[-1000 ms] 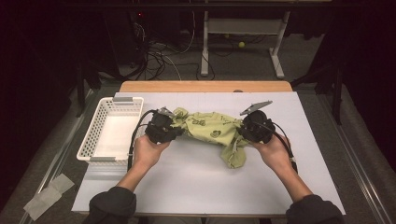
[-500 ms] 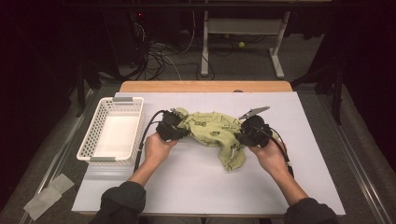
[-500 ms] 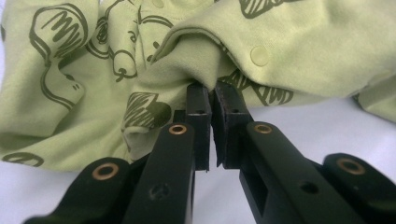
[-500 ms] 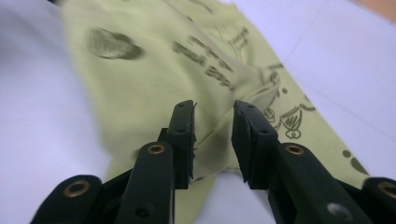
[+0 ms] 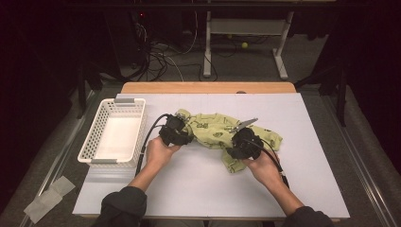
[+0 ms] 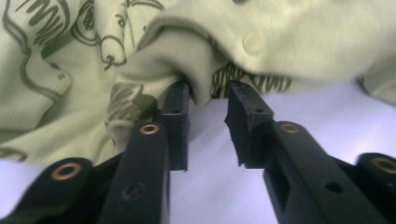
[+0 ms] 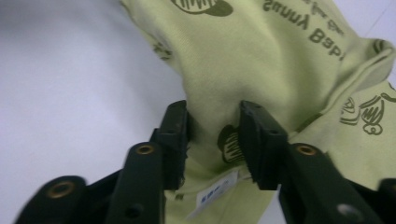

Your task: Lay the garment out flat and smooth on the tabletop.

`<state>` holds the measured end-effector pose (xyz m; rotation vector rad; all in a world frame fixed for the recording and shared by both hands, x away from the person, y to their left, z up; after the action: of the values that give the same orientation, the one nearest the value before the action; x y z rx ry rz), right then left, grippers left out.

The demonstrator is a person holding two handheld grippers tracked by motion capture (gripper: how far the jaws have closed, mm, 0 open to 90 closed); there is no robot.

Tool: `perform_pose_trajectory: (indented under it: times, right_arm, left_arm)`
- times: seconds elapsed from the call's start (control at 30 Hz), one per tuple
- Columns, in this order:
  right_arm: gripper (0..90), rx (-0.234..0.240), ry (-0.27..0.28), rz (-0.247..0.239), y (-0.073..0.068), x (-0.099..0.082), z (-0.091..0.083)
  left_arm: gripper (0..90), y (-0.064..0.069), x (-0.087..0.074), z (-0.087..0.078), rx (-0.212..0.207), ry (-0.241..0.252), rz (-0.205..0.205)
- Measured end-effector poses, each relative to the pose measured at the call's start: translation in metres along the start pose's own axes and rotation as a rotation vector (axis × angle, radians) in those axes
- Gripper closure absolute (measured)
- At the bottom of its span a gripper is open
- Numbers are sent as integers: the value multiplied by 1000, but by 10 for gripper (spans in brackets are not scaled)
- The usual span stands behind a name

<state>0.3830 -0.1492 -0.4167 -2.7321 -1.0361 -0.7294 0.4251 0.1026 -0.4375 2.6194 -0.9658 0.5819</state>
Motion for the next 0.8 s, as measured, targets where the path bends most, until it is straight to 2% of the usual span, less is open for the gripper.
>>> perform_pose_trajectory:
  times: [0.03,0.1,0.27,0.4,0.6,0.8]
  right_arm:
    - [766,-1,3,5,3,1,1]
    - [839,5,7,22,8,2,2]
    - [874,-9,-7,43,16,5,3]
    - [877,-26,2,63,23,9,4]
    - [878,-46,2,87,35,12,7]
    - [878,-36,6,112,41,12,10]
  left_arm:
    - [588,1,-3,-1,8,0,2]
    - [557,4,-10,-3,3,-4,10]
    - [511,14,-22,0,-14,-17,40]
    - [503,20,-15,12,-13,-24,50]
    - [486,25,3,26,-14,-9,26]
    - [487,28,17,32,5,-9,27]
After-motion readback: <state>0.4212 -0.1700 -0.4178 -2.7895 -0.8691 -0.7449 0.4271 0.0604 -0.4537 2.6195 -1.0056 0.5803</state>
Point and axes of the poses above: each handheld gripper's, and its own axes: z roughly forward along the jaws, x roughly out of its top, y roughly to its right, the point moved 1 cm from there along z, roughly forward along the jaws, and after that the axes turned 4 degrees about -y, right-handed, at the moved point
